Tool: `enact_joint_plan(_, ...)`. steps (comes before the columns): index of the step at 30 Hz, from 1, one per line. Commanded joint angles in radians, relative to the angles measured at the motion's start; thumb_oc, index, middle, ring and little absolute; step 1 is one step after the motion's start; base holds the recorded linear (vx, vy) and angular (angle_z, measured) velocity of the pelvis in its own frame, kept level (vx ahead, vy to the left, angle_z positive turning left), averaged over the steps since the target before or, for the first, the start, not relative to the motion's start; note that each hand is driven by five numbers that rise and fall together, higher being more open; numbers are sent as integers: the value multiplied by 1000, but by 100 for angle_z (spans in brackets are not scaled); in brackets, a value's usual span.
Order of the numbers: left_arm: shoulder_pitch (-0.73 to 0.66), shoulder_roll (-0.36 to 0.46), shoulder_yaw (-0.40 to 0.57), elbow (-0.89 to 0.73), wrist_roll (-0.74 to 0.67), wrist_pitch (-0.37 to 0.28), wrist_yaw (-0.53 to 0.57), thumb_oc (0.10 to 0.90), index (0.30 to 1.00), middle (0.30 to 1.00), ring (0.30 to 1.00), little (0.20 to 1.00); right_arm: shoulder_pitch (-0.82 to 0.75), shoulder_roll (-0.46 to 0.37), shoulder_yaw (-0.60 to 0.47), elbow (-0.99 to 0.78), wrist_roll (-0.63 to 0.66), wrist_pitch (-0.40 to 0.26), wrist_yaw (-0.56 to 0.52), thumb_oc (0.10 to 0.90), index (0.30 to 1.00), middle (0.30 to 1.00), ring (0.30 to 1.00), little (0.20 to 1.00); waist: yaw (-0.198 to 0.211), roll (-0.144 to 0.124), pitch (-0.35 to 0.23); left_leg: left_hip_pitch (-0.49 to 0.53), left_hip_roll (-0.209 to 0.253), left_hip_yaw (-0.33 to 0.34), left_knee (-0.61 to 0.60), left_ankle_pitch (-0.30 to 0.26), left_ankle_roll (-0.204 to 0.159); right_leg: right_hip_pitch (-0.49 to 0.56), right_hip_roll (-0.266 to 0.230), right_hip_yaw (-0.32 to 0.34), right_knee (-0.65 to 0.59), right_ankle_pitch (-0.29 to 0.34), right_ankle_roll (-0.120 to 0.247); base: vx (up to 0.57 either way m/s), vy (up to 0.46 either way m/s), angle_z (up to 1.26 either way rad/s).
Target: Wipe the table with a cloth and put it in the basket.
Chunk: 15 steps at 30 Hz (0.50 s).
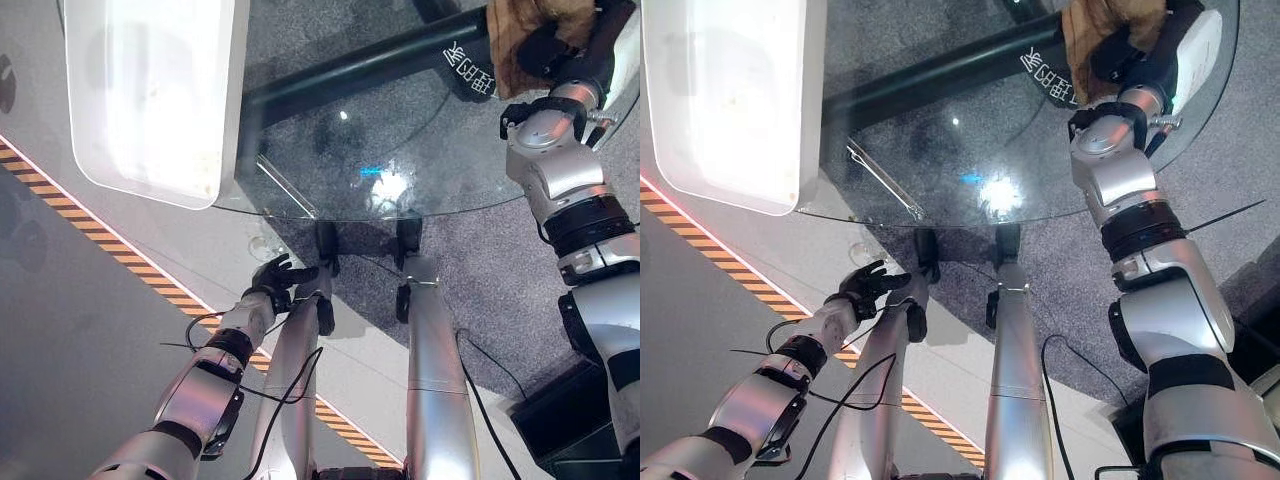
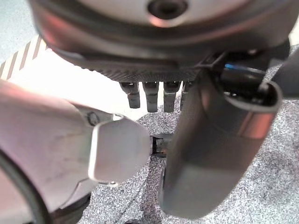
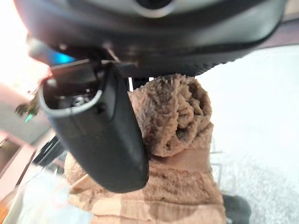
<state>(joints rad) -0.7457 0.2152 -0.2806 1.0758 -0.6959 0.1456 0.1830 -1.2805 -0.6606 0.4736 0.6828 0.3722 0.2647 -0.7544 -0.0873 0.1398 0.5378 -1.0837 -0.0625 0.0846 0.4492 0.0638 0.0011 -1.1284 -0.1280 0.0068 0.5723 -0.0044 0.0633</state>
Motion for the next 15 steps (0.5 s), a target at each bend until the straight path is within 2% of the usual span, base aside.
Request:
enact_joint_plan(1,44,24,4,18,-21,14,12,800,900,900,900,900,-16,61,127,-163,-95,1,220,100,300,300,300,200,12,49,-18,-4,-32,-91,17,-70,-20,-8,23,105,-114,22,75,0,0,0)
enact_joint_plan(5,62,25,2,12,-7,0,4,800,900,900,900,900,17,84,178,-237,-131,49,296,100,300,300,300,200,17,47,-18,-7,-34,-94,18,-67,-19,-6,24,106,-118,21,74,-5,-4,2)
enact_joint_plan(15,130,19,-18,14,38,-89,-20,800,900,900,900,900,130,169,306,-307,-160,119,360,100,300,300,300,200,35,36,-18,-11,-39,-106,20,-63,-18,1,27,100,-122,22,70,-19,-38,8)
